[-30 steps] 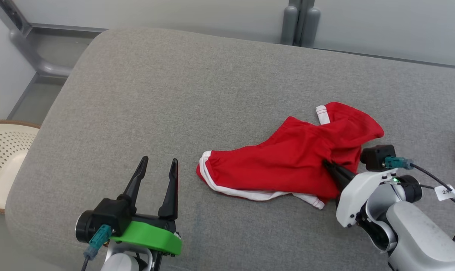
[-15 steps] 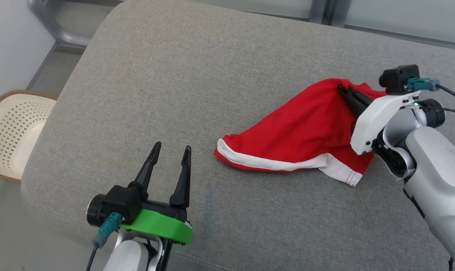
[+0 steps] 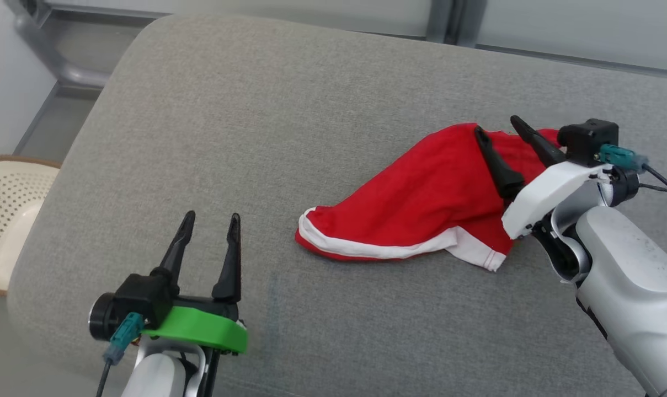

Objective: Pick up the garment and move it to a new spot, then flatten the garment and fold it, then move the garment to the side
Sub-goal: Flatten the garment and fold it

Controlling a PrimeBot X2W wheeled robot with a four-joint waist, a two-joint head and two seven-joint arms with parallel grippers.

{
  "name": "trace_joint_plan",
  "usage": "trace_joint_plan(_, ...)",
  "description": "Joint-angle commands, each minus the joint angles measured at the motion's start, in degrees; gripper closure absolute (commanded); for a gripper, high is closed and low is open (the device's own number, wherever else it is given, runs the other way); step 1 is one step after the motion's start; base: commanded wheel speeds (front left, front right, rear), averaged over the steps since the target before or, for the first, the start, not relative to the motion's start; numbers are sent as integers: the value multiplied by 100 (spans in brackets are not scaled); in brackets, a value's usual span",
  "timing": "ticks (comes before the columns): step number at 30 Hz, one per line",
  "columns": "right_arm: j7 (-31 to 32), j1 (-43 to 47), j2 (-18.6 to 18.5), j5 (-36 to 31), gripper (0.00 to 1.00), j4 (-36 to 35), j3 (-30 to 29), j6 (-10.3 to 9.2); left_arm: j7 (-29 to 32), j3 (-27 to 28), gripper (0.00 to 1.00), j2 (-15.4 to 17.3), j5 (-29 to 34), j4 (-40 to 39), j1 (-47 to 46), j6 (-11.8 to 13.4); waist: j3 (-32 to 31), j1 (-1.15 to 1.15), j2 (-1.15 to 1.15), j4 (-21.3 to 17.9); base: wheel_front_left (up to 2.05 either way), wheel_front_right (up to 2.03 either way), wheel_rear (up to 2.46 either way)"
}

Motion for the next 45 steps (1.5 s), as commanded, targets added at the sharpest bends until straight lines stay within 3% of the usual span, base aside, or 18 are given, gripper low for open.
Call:
trace_joint_plan(1,-161,233,-15,-18,0,-108,-104,-5,-1,56,0,73,30,-31,89,22,-547,0,0,-665,0,0,0)
trace_joint_plan(9,-433,1574,-33,-186,0,-944,-984,-5,-1,313,0,241,-45,-119,329,117,-862,0,0,-1235,0,0,0)
trace_joint_plan(13,-252,2231,175,-275,0,-1384,-1353,-3,-1,303,0,253,-64,-157,395,108,-878,0,0,-1299,0,0,0)
trace_joint_plan(18,328,2566,485,-377,0,-1635,-1273,-3,29,208,0,236,-80,-155,323,62,-813,0,0,-1172,0,0,0)
trace_joint_plan(24,1185,2346,754,-276,0,-1326,-893,-4,25,131,0,196,-98,-108,176,50,-657,0,0,-888,0,0,0)
trace_joint_plan(31,1544,1872,761,-499,0,-408,-702,-4,11,64,0,122,-132,-30,60,56,-462,0,0,-496,0,0,0)
trace_joint_plan(33,1559,1806,819,-465,27,-193,-653,-4,5,54,0,99,-154,-2,41,44,-425,0,0,-420,0,0,0)
trace_joint_plan(34,1570,1773,802,-478,47,-96,-615,-4,1,49,0,88,-161,18,32,38,-410,0,0,-394,0,0,0)
trace_joint_plan(35,1582,1759,780,-491,52,-11,-596,-5,-1,48,0,82,-167,36,25,38,-399,0,0,-380,0,0,0)
trace_joint_plan(37,1542,1723,793,-458,71,113,-545,-5,-6,60,0,65,-177,57,15,55,-384,0,0,-372,0,0,0)
trace_joint_plan(38,1484,1706,802,-434,100,147,-521,-5,-9,74,0,62,-182,67,20,66,-381,0,0,-383,0,0,0)
trace_joint_plan(45,1082,1758,676,-291,100,-22,-394,-5,-7,135,0,102,-162,104,71,65,-455,0,0,-680,0,0,0)
